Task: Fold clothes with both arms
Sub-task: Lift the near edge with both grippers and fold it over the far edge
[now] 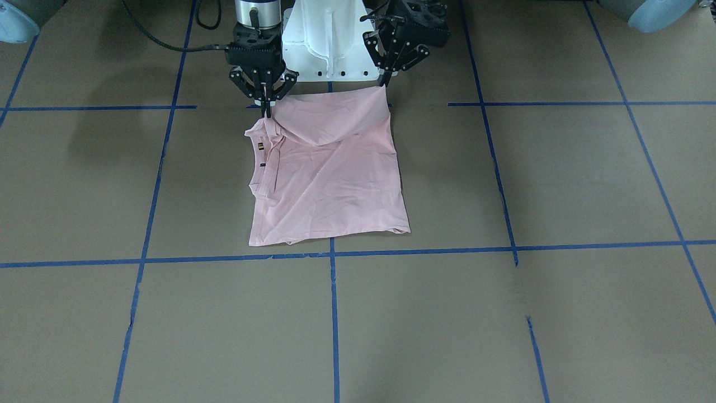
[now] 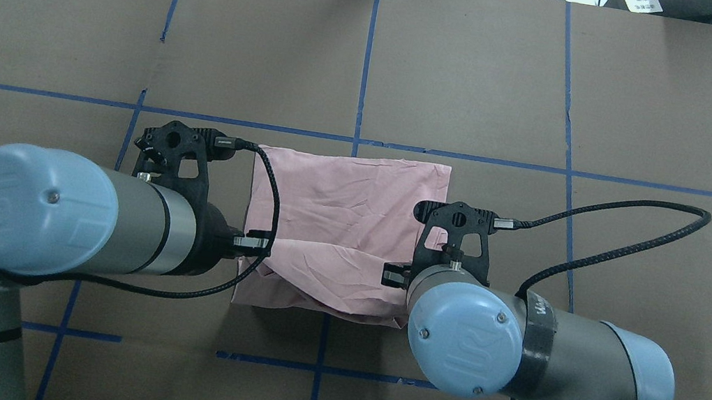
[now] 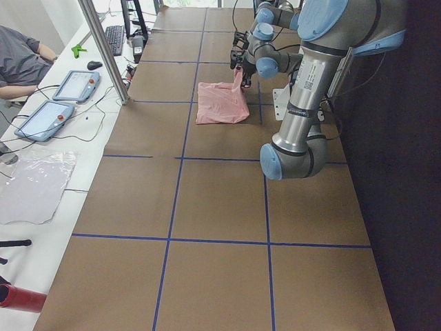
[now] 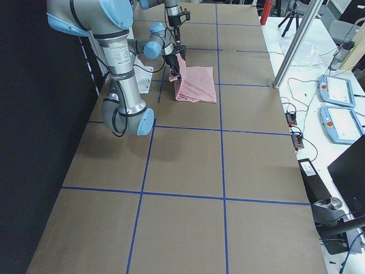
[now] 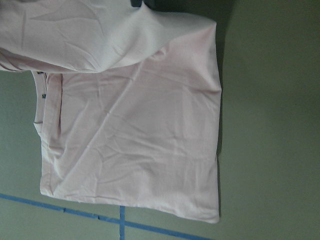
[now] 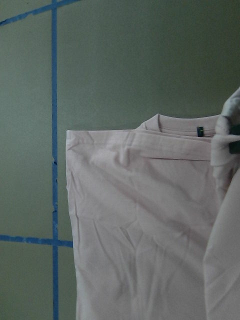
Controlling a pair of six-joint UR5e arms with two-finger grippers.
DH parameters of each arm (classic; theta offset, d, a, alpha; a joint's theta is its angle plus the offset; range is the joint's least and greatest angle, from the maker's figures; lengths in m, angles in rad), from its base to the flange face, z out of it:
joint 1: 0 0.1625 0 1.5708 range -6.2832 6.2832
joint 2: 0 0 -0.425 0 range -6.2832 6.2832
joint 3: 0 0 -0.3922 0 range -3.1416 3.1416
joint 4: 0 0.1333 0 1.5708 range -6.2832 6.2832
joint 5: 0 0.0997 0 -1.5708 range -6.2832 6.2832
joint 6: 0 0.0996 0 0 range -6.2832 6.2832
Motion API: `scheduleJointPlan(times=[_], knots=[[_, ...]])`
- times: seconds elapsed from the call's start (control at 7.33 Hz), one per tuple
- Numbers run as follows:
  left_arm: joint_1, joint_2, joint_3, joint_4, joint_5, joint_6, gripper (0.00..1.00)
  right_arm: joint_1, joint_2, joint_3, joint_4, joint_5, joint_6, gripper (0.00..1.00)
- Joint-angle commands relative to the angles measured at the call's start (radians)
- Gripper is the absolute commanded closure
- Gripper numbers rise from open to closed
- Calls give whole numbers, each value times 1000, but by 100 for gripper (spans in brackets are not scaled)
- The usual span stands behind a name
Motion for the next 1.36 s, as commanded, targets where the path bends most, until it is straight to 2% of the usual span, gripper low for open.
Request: scheduleJointPlan(times=[0.0,0.14,0.41,0.55,0.68,0.82,0.95,1.23], knots=[[-86,-22,116,-75,-25,57,100,101,51,-126,65,46,-21,100],[-122,-32,180,-126,-33,60,100,135,71,-229,167,57,-45,100],[-195,-90,388,-242,-33,130,100,212,180,-485,294,88,-93,100],[-221,-96,512,-354,-33,197,19,243,215,-614,385,99,-124,15],[-238,-95,573,-446,-33,259,0,272,232,-694,483,112,-160,0],[-258,-93,570,-456,-50,273,0,306,235,-689,494,182,-205,0],[-276,-87,561,-453,-134,339,0,324,235,-678,494,268,-225,0],[-287,-58,494,-442,-144,348,0,338,231,-644,489,298,-260,0]])
